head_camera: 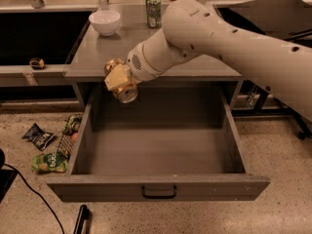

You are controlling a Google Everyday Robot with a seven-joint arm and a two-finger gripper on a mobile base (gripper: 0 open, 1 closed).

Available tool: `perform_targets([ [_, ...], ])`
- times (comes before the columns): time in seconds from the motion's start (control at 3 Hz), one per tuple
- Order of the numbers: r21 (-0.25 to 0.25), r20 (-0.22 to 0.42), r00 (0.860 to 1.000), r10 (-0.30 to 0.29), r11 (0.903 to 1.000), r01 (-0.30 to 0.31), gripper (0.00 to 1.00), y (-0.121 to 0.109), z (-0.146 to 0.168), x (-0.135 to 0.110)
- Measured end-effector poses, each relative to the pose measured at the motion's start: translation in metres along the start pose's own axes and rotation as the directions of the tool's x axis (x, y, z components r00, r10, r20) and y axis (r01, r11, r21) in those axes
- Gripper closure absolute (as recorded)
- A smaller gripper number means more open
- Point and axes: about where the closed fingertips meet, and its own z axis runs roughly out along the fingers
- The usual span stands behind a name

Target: Place orange can into top drawer

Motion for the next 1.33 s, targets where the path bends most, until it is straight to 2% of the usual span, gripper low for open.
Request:
perform_targets([
  [0.33, 0.000, 0.000, 1.000, 0.000, 1.0000, 0.000, 1.00, 0.000, 0.000, 0.000],
  [0.67, 0.018, -0.085, 0.996, 0.004, 0.9998, -0.002, 1.00, -0.001, 0.028, 0.018],
  [1.0, 0.056, -0.199, 0.979, 0.053, 0.9975, -0.043, 1.00, -0.013, 0.070, 0.063],
  [1.33, 0.091, -0.281, 0.952, 0.119, 0.9911, -0.097, 1.00, -0.026, 0.102, 0.108],
])
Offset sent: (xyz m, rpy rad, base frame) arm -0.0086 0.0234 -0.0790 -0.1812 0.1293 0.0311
